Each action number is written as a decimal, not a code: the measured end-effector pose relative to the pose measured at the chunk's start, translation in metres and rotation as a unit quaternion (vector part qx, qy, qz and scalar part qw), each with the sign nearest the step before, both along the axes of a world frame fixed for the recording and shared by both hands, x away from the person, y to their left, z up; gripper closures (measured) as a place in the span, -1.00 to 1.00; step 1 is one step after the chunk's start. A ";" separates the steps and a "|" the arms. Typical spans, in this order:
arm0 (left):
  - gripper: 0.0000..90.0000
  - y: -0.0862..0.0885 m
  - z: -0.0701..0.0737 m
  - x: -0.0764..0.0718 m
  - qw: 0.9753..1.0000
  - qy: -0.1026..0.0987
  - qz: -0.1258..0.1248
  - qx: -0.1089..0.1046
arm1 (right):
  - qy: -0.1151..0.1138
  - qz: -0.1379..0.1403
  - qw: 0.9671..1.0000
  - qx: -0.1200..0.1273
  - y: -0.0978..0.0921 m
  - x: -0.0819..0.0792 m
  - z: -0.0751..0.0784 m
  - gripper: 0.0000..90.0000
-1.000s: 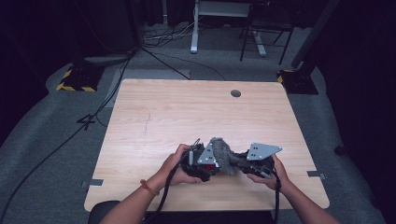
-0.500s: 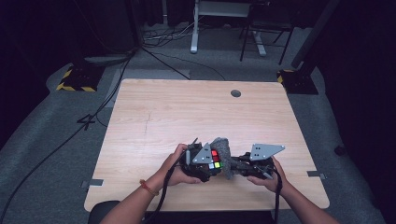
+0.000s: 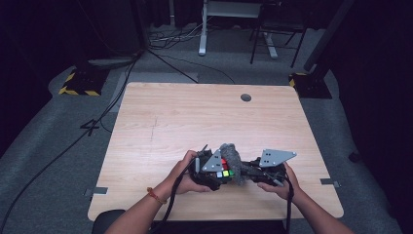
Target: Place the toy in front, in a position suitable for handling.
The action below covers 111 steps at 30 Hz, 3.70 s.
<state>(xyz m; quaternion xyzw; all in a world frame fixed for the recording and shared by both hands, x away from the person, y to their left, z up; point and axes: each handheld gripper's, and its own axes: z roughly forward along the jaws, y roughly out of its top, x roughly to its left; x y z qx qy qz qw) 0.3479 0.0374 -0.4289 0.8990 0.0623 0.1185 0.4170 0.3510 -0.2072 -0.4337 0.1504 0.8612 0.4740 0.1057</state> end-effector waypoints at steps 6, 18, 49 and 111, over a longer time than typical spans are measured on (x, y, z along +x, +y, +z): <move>-0.27 -0.003 -0.005 0.003 1.000 0.018 0.004 0.014 | 0.010 0.006 1.000 -0.011 0.003 0.001 -0.008 0.67; -0.27 -0.009 -0.012 0.002 0.999 0.006 0.015 0.050 | -0.006 0.016 1.000 0.024 0.004 -0.008 0.004 0.68; -0.26 -0.010 -0.006 -0.002 0.999 0.001 -0.002 0.039 | -0.021 0.012 1.000 -0.008 0.002 -0.010 0.009 0.67; -0.26 -0.010 -0.008 -0.006 0.998 -0.005 -0.005 0.059 | -0.024 0.027 0.999 -0.009 0.006 -0.016 0.006 0.67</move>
